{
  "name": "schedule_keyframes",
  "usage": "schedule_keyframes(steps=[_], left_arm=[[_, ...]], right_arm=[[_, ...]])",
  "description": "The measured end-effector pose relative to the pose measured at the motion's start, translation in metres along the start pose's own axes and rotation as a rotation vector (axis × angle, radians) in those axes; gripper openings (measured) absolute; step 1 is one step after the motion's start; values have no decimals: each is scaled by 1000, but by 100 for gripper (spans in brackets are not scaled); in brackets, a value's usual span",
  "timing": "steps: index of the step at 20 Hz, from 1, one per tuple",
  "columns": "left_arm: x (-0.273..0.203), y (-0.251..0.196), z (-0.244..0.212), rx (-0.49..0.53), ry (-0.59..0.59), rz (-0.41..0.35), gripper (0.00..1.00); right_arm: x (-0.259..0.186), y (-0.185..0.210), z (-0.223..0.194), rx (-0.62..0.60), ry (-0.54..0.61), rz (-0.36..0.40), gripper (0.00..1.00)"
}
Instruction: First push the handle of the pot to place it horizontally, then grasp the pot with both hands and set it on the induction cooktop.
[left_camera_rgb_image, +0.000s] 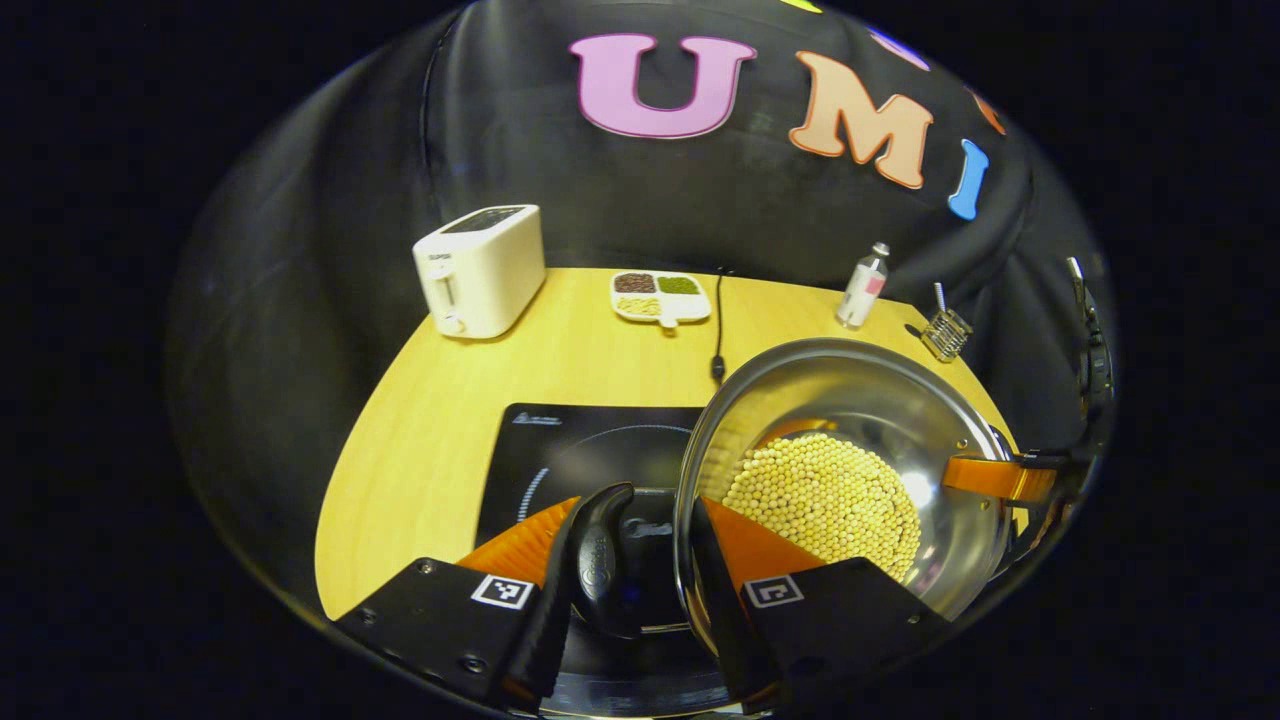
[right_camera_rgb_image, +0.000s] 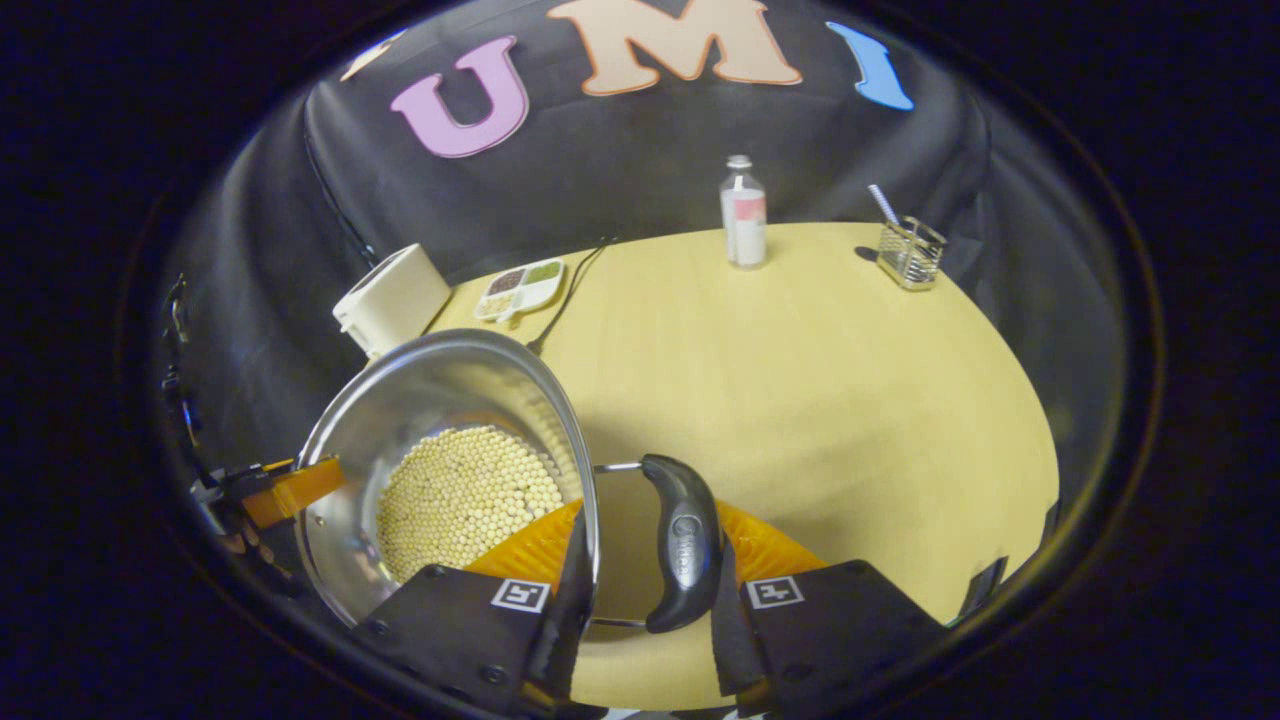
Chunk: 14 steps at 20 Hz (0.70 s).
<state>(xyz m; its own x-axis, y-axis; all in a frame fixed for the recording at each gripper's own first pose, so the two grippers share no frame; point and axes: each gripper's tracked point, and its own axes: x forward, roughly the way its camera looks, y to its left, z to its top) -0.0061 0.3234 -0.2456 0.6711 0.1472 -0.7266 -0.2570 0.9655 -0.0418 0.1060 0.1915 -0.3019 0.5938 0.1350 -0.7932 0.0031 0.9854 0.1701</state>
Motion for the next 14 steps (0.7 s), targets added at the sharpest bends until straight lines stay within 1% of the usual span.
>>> schedule_keyframes(steps=[2,6,7,8,10,11,12,14], left_arm=[[-2,24,-2,-10,3,16,63],[1,63,-5,-17,11,39,62],[4,70,-5,-18,14,40,64],[7,76,-6,-15,20,40,63],[13,86,-2,-2,22,40,64],[16,90,-1,6,23,38,64],[19,92,-1,9,28,37,64],[21,96,-2,13,37,32,63]], right_arm=[[9,26,-7,-13,12,13,51],[25,63,-14,-21,30,28,51],[28,68,-16,-21,32,29,51],[31,73,-17,-16,35,27,51],[38,86,-17,-8,42,25,51],[42,89,-18,-5,46,22,51],[45,91,-18,-2,51,21,57],[48,93,-19,4,59,16,57]])
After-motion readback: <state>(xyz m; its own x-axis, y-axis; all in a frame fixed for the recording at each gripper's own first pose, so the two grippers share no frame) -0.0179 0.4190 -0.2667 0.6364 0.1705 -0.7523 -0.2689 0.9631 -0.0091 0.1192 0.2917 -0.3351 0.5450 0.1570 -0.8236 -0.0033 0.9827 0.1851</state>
